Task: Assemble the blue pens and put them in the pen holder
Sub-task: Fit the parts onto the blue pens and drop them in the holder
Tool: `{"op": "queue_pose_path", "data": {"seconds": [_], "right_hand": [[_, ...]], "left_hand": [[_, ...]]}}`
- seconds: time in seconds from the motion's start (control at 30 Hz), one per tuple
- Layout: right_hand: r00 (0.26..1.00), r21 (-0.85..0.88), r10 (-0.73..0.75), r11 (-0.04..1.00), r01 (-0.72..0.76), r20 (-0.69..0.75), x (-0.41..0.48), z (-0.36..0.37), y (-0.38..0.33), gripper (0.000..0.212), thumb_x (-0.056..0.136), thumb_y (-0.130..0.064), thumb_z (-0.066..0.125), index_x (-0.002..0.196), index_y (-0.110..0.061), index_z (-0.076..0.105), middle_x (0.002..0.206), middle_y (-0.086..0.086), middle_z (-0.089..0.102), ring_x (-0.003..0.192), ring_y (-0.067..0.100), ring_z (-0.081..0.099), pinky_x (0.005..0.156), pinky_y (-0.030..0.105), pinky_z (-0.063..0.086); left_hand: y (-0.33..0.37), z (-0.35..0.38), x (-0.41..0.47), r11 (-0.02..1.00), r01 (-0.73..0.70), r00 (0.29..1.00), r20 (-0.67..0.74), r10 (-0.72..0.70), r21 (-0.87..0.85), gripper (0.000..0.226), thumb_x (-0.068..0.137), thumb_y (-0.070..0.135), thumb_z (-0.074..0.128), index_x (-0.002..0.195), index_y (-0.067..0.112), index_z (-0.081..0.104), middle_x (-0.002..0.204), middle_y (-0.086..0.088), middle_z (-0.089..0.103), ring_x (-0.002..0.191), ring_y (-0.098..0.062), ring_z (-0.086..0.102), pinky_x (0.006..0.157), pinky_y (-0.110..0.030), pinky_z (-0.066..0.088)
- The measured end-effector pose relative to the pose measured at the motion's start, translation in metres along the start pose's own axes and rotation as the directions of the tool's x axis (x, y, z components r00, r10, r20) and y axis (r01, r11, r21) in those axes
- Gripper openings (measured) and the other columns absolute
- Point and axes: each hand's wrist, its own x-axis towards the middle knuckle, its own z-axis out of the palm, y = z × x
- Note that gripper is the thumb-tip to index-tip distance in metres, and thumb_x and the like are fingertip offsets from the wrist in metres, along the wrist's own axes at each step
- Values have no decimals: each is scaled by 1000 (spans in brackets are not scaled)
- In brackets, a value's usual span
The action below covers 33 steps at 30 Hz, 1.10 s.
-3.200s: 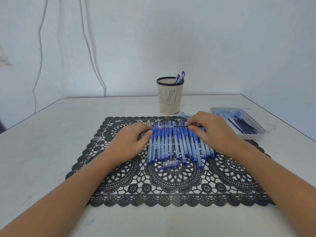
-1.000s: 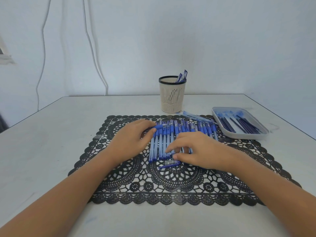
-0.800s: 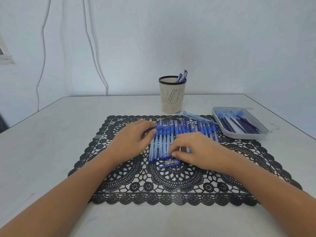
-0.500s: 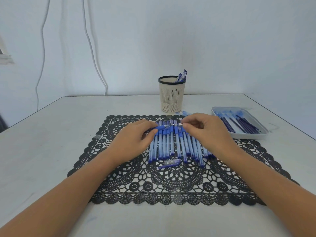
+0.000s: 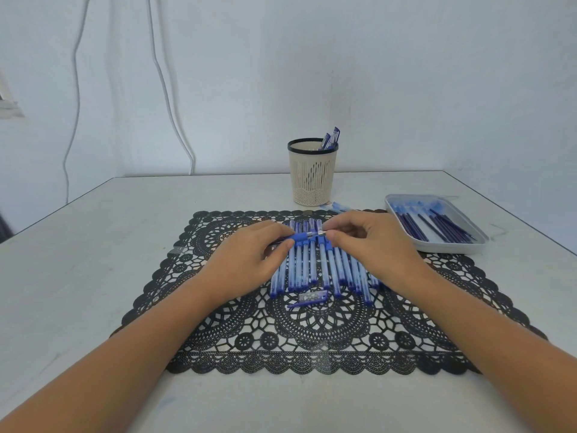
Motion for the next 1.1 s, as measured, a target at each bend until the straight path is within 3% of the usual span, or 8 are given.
{"op": "queue_pose_path", "data": {"seconds": [0.13,0.27,0.4,0.6,0.7,0.8,0.93,1.1], "right_hand": [[998,-48,16,999,-13,55,-2,-1,-5,14,90,-25,57,79,-26,64,70,-8,64,60,-3,56,61,9,46],[985,-185,92,981,-64,148,-5,0,-8,40,96,-44,35,75,-21,60,72,2,64,65,13,59,65,23,45],[974,-102,36,995,-14,225,-4,-3,-7,5,91,-31,52,94,-27,52,81,0,61,76,20,61,75,32,49],[976,-188,51,982,-11,213,-3,-3,-5,21,96,-36,43,82,-26,56,68,-6,62,54,-2,54,54,10,41],[968,-129,40,992,-8,249,-3,-3,-3,5,92,-31,52,93,-26,51,69,-8,63,58,-1,59,61,13,43],[977,-134,29,991,0,212,-2,-3,-3,18,95,-34,46,84,-23,56,65,-7,64,55,0,58,59,14,41],[972,-133,31,991,0,235,-4,-3,-3,7,92,-34,52,94,-28,52,73,-8,64,67,6,63,65,18,47],[978,-180,21,984,17,209,-4,-4,-5,20,94,-38,43,87,-24,56,76,-5,63,69,8,61,64,19,44]], "left_hand": [[5,1,0,999,-36,999,-8,36,-1,45,90,44,34,113,16,62,91,15,58,78,-1,55,71,-21,48],[9,2,0,997,-72,997,2,72,29,44,91,43,33,111,16,62,91,14,58,77,-1,52,70,-21,46],[6,1,0,999,-49,999,-8,49,21,43,91,43,34,111,17,62,91,14,59,78,-2,54,69,-24,48],[7,2,0,997,-68,997,22,67,21,42,91,43,34,109,18,63,90,12,61,74,4,50,68,-14,42],[6,2,0,999,-55,998,5,55,5,41,91,43,35,108,18,62,90,10,62,77,-2,54,68,-24,48],[7,2,-1,998,-64,998,9,64,10,41,90,43,35,108,18,63,89,10,62,76,-1,52,68,-23,47],[7,2,-1,998,-64,998,13,64,17,41,90,43,35,108,18,63,89,9,62,77,-2,54,68,-26,49],[8,3,-1,997,-77,997,22,76,21,43,90,43,34,109,16,63,91,8,63,77,-2,54,69,-24,49]]}}
